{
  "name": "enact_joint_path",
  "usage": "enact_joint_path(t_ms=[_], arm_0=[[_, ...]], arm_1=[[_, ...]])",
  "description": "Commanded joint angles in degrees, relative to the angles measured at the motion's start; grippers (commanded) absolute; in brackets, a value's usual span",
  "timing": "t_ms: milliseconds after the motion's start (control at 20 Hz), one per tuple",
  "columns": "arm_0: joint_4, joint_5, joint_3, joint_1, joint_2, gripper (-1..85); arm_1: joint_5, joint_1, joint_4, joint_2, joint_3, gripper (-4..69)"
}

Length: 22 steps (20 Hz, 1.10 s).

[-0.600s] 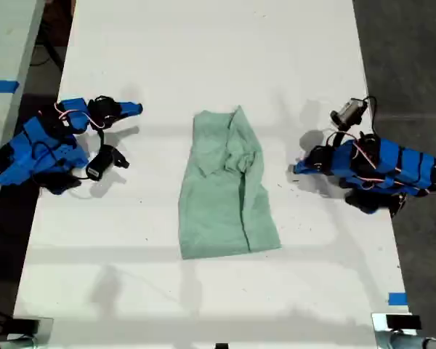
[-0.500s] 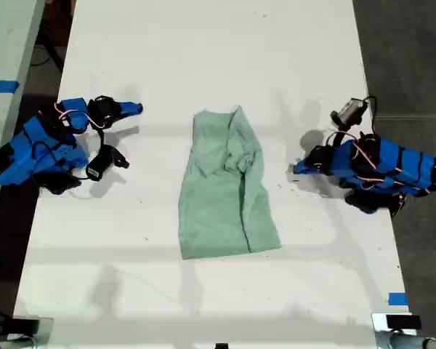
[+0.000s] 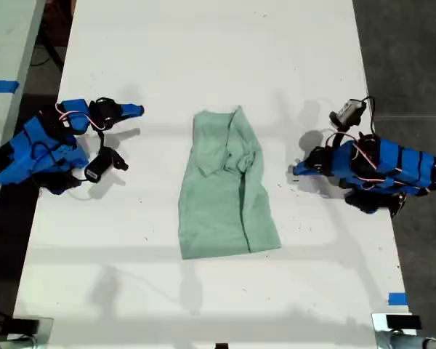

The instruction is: Fold t shirt

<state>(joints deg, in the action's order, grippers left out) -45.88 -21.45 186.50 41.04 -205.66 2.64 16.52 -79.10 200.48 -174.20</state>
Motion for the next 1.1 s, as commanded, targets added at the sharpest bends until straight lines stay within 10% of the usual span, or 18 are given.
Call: enact_joint_path(t_ms=[0,800,1050], arm_0=[[0.7,-0.62,2.37,-0.88,-0.44,0.3],[0.18,0.79,2.37,-1.05,-0.44,0.2],[11.69,-15.91,2.37,-15.21,-0.44,2.4]], arm_1=[[-1.32,-0.18,-0.44,0.44,-2.46,1.5],[0.26,0.09,-0.44,0.44,-2.46,1.5],[-0.97,-0.62,-0.44,0.44,-2.46,1.5]])
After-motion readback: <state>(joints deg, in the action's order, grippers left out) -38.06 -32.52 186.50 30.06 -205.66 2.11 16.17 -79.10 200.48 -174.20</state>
